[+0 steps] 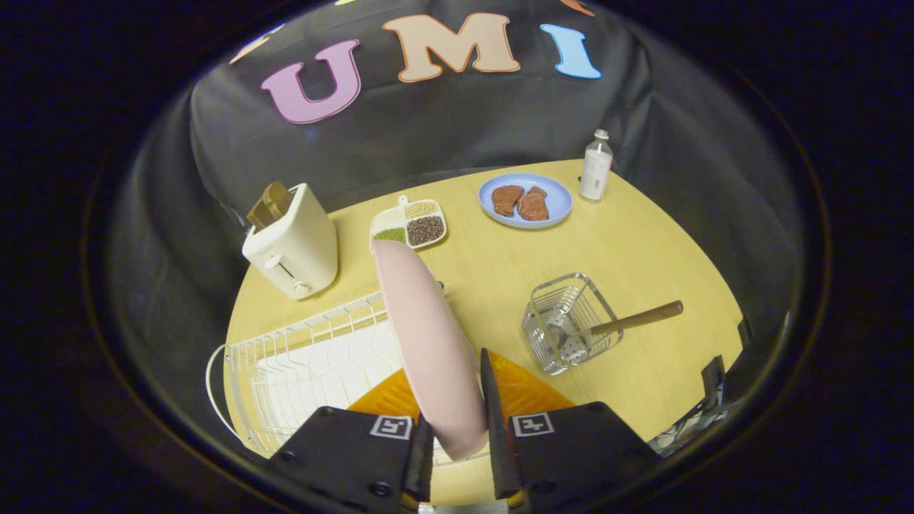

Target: Take the plate from the dish rack, then take the spoon from the basket and place it into the plate.

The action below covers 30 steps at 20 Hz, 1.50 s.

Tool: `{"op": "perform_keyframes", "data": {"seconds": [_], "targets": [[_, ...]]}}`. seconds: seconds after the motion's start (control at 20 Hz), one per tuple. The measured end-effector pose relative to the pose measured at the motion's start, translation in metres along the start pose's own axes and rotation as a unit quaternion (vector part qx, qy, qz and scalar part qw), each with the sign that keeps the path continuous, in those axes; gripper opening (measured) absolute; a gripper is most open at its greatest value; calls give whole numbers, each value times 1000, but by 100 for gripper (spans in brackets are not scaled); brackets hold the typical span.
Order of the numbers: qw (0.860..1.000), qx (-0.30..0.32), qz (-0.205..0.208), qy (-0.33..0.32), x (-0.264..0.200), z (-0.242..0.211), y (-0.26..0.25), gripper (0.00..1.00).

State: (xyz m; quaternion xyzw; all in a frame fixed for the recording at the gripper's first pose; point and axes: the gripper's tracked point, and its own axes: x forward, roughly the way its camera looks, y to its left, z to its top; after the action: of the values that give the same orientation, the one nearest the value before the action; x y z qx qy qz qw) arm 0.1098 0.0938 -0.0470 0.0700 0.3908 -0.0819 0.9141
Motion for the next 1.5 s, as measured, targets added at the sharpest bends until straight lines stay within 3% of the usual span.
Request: {"op": "perform_keyframes", "data": {"seconds": [0.25,0.5,0.85,1.1,1.5], "targets": [[998,-40,-51,-21,-13,6,-4,32],[997,-34,-54,-41,-27,12,1,30],[990,-59,-103,-73,-47,30,-14,27],[992,-11,-58,-113,-68,51,1,22],[976,71,-81,-189,-135,53,-59,22]]}}
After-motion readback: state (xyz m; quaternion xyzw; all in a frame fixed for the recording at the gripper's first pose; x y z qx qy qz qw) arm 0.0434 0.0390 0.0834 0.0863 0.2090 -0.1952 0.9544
